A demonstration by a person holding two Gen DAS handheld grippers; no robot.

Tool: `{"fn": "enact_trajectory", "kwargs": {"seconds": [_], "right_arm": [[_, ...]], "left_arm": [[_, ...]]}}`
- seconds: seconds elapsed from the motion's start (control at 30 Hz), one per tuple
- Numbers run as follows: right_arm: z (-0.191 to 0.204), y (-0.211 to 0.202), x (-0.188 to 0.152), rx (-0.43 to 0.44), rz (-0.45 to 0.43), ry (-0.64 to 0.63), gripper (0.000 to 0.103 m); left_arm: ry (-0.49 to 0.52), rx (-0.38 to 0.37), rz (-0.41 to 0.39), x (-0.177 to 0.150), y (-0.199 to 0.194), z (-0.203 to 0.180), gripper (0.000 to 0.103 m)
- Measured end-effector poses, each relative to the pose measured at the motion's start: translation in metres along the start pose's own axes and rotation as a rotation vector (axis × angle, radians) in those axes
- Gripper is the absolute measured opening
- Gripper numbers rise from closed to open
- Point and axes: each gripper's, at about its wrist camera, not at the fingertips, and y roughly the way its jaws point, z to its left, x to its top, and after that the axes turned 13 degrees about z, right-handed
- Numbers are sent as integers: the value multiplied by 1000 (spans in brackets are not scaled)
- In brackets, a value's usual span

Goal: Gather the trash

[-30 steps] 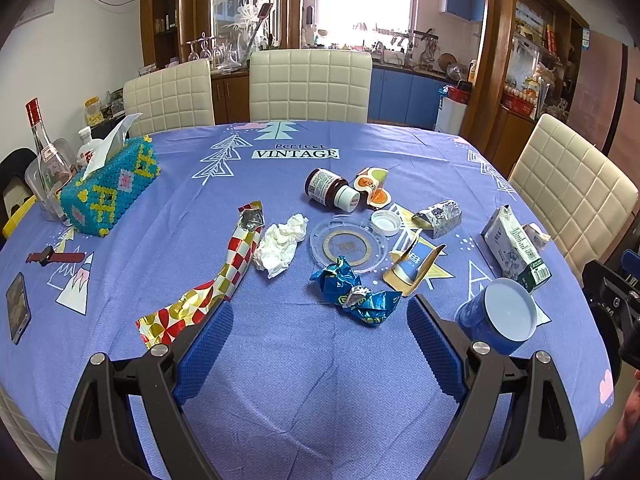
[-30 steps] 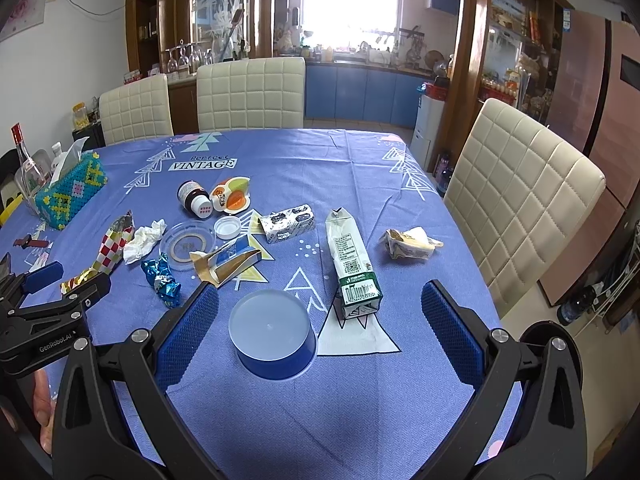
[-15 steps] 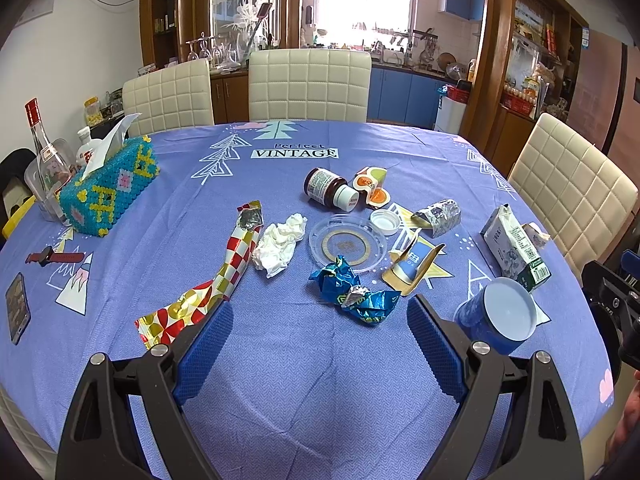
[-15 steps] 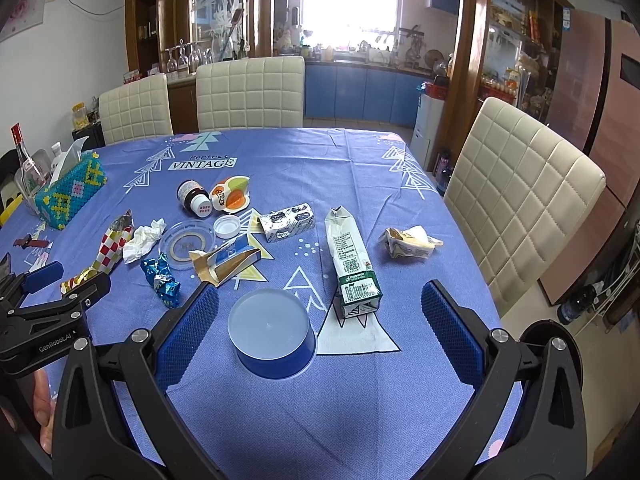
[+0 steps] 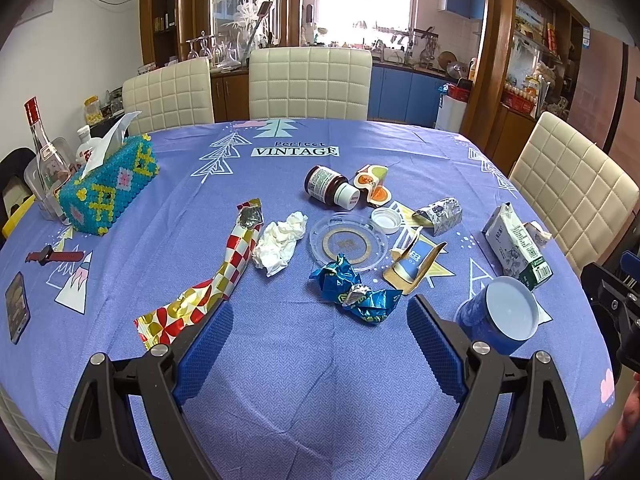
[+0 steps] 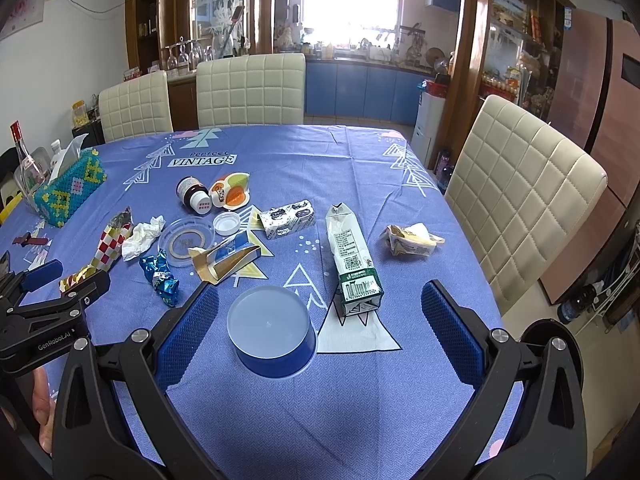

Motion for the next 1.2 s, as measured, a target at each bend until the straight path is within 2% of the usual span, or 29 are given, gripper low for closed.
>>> {"fn": "enact_trajectory", "kwargs": {"seconds": [0.4,0.53,0.77,0.97,1.2], "right_arm": [[-1,11,2,8,28,2,100],[-3,20,2,41,48,8,100],[-5,52,-2,141,158,31,100],[3,78,-8,189,227,23,100],[10,110,-9,161,274,-26,100]], "left_arm": [[3,-4,28,1,16,-1,86],[-5,-15,44,1,23,1,86],[-1,-24,110,-3,45,7,86],[9,-69,174,-5,63,8,86],[18,-82,234,7,83,-4,86]]}}
